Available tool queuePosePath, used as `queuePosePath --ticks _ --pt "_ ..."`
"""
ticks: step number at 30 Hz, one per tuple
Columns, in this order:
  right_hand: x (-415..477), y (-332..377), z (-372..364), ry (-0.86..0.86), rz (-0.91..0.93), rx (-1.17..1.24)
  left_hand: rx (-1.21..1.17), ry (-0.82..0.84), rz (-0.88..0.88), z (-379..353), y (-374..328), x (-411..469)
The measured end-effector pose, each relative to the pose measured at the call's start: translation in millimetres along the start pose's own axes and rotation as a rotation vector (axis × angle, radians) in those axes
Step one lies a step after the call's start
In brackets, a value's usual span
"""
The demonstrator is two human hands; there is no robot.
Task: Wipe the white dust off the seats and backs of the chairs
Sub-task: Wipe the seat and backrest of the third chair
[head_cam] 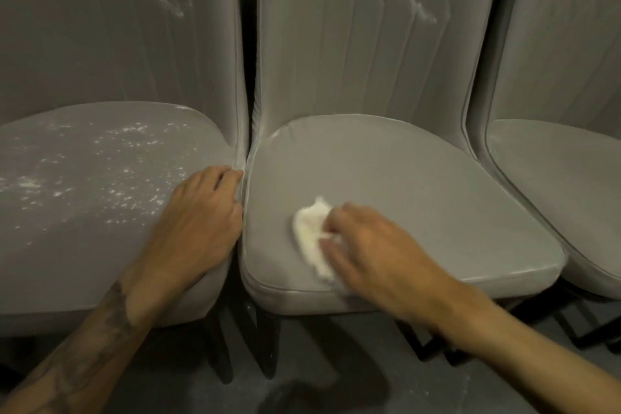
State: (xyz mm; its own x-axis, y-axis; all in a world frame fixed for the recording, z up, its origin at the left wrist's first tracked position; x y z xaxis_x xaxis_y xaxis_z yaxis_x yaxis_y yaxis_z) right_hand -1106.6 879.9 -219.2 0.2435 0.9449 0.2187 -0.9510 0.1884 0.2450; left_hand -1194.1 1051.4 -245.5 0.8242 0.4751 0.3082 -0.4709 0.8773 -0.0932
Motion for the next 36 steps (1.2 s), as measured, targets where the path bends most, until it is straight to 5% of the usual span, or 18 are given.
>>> queuePosePath --ticks 4,10,16,19,23,31,36 --pt "-14 -44 14 -0.104 -0.264 -0.145 0.009 -0.03 -0.03 3 -3 -1" --pt "-18 36 -8 -0.05 0.059 0.015 0.01 -0.05 -0.046 5 -3 -2" --pt "-44 -82 31 -0.125 -0.426 -0.208 0.051 -0.098 -0.106 10 -13 -4" --pt "-37 -19 11 -0.207 -0.272 -0.182 0.042 -0.118 -0.093 12 -11 -4" --pt "-21 44 -11 -0.106 0.021 -0.053 0.059 -0.09 -0.102 11 -12 -4" --pt "-57 -54 25 -0.187 -0.37 -0.191 0.1 -0.099 -0.096 7 -11 -3" --pt "-21 53 -18 -0.086 0.07 -0.064 0.091 -0.09 -0.09 5 -8 0"
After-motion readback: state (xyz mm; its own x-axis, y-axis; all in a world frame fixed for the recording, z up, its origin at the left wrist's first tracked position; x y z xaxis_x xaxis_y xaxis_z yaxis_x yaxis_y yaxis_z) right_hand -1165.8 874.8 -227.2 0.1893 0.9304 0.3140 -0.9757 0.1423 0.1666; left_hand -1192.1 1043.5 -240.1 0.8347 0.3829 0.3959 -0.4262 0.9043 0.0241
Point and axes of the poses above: each hand's wrist, its own x-axis towards the middle knuckle, its own z-axis out of the back of the hand, y = z × x, the point moved 10 cm from there along x, towards the middle knuckle, and after that the axes turned 4 degrees about z, right-handed, at the moved point
